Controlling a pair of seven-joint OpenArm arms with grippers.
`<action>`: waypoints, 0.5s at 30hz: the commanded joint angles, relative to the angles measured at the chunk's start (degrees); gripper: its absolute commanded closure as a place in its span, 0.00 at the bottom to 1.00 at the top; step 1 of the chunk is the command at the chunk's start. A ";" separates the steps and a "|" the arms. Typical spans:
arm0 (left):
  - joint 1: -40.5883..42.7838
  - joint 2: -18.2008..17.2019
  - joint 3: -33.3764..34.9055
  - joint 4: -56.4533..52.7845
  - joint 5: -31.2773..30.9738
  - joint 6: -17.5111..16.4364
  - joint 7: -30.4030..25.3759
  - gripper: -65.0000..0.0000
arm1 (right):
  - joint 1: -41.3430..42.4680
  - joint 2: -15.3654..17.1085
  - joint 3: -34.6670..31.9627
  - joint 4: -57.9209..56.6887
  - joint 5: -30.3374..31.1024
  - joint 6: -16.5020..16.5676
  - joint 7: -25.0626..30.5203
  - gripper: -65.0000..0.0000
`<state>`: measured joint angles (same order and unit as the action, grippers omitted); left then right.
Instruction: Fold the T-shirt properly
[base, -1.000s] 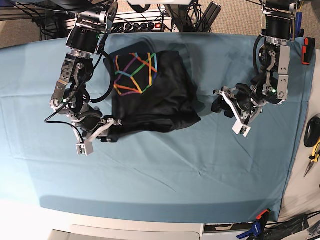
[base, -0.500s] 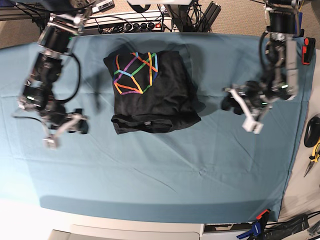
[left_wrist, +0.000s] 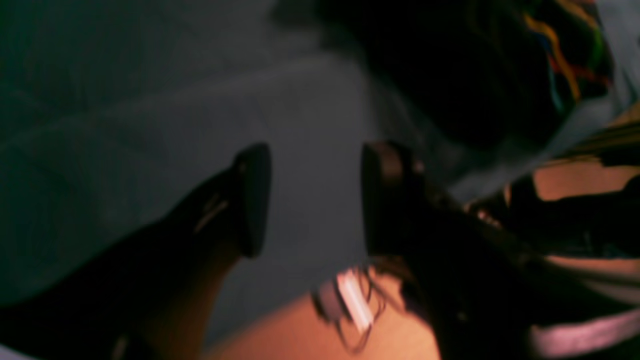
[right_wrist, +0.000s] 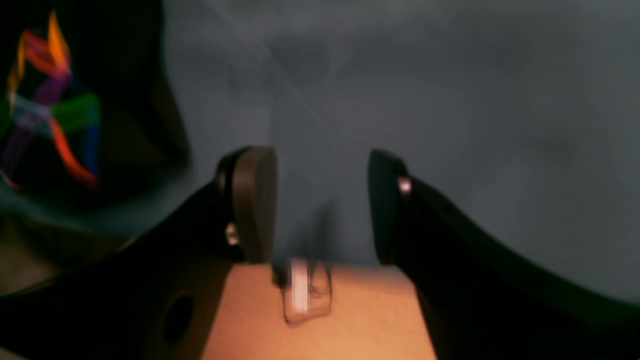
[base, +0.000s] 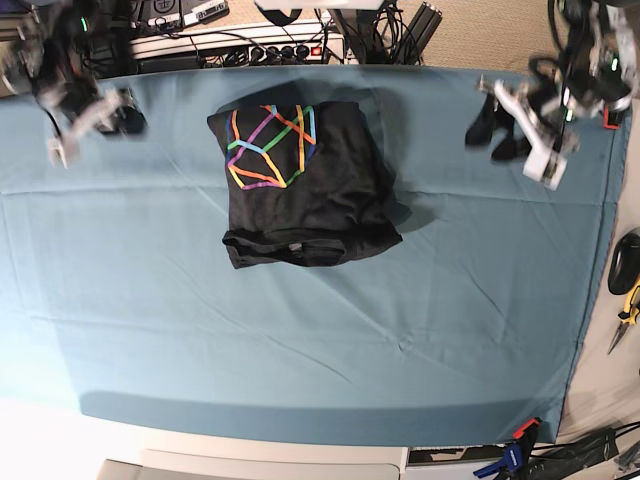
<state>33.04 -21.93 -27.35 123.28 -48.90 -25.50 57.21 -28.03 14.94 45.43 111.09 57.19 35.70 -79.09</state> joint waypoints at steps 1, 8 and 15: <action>1.60 -0.76 -1.81 2.05 -0.85 -0.09 -0.98 0.58 | -2.86 0.94 2.47 3.98 2.01 0.22 1.09 0.55; 13.16 0.24 -9.35 3.34 -0.83 -0.11 -1.03 0.58 | -19.28 0.92 12.55 12.41 3.32 1.64 1.70 0.55; 22.58 0.31 -9.81 -0.11 6.95 -1.25 -2.93 0.58 | -22.75 0.94 12.63 4.59 1.18 3.52 3.02 0.55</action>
<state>54.81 -21.15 -36.82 122.50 -41.45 -26.55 54.81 -50.00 15.22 57.45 115.00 58.02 38.98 -76.84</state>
